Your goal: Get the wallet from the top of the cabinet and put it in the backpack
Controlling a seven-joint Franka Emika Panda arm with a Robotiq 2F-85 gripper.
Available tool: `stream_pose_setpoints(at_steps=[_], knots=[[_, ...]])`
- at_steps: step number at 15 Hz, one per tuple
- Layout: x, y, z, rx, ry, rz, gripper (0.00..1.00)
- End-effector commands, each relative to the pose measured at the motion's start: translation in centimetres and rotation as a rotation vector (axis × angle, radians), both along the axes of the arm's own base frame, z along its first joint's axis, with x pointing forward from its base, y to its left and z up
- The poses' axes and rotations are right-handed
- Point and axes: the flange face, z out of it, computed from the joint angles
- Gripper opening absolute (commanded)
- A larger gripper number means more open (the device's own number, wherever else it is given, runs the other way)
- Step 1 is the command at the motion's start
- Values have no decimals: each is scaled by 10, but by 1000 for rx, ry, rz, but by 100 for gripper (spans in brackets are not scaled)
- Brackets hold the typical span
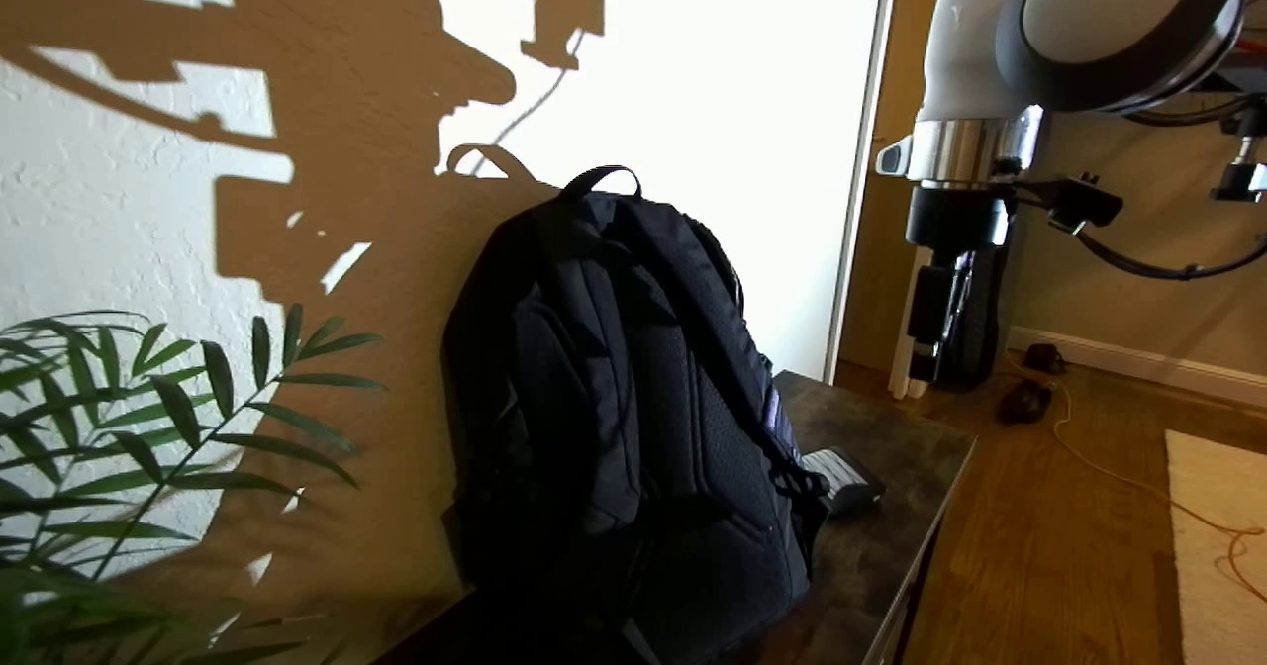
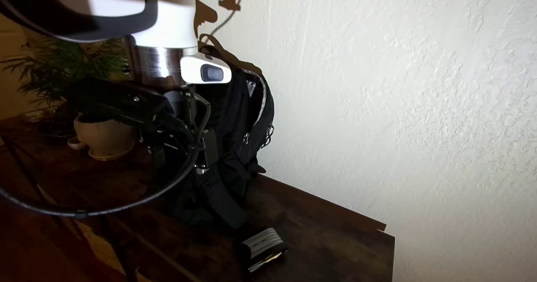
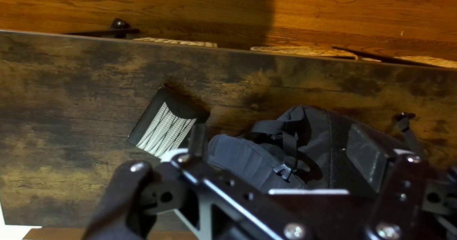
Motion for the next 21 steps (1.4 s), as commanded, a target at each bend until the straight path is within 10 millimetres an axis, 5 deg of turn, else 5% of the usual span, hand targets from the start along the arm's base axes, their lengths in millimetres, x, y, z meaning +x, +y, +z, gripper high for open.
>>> stream_pose_setpoints(at_steps=[1, 12, 16, 21], knots=[[9, -19, -18, -9, -2, 11, 100], [34, -89, -97, -30, -44, -155, 100], [42, -99, -121, -25, -58, -188, 100], [44, -96, -123, -35, -32, -172, 100]])
